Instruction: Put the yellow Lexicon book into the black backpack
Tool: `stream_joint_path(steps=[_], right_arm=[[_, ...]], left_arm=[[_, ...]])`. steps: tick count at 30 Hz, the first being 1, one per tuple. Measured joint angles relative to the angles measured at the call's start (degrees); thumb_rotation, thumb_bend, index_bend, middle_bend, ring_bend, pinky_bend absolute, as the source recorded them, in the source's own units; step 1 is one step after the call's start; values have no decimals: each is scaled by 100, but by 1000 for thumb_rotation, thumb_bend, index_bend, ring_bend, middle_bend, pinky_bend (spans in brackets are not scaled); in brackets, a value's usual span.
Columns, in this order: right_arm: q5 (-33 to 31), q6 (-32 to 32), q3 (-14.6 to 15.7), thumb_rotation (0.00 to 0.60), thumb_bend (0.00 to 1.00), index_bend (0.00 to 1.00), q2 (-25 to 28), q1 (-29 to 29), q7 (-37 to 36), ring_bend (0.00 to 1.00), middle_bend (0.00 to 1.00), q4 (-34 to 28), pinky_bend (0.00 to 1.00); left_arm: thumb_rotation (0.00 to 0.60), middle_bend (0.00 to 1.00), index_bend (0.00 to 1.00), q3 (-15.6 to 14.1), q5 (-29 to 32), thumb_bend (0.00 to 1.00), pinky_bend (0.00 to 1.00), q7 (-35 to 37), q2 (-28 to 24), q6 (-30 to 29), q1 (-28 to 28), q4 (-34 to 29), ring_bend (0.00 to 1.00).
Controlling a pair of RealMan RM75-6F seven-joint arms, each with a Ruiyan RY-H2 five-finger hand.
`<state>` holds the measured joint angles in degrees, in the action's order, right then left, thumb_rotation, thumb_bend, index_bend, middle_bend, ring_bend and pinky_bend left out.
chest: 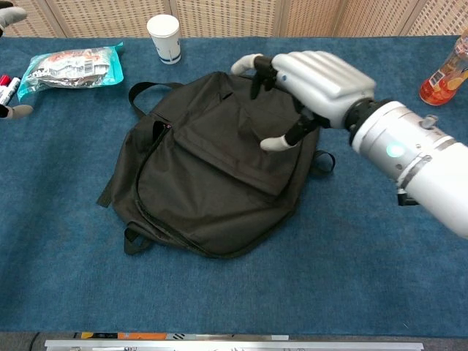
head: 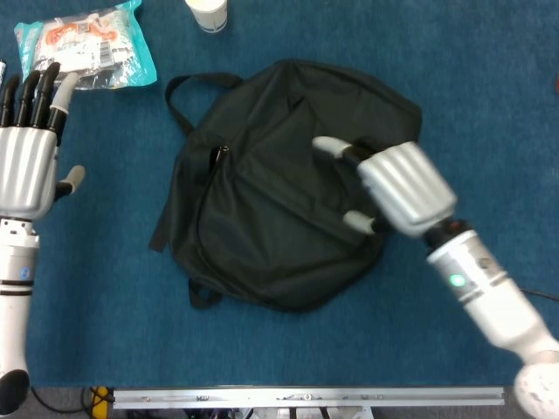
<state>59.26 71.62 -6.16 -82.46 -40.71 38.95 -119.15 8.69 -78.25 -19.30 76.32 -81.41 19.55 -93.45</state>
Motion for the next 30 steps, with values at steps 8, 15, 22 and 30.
stream_joint_path(steps=[8,15,22,30], right_arm=[[1152,871,548,600,379,501,793,920,-689,456,592,318,697],[1856,1757,942,600,381,592,1355,1836,-1541,515,655,1088,723],[2021,2154,1190,600,381,656,1832,2647,-2345,568,703,1645,723],[1822,2075,1215,600,381,674,2217,3145,-2880,573,712,1871,723]], left_arm=[[600,0,98,-387,-511,0,151,367,-278,-177,-254,135,0],[600,95,212,-566,-650,0,185,364,-563,-356,-526,85,71],[600,153,255,-676,-698,0,241,522,-754,-821,-947,-25,123],[600,161,262,-937,-744,0,246,308,-933,-1110,-1415,-214,123]])
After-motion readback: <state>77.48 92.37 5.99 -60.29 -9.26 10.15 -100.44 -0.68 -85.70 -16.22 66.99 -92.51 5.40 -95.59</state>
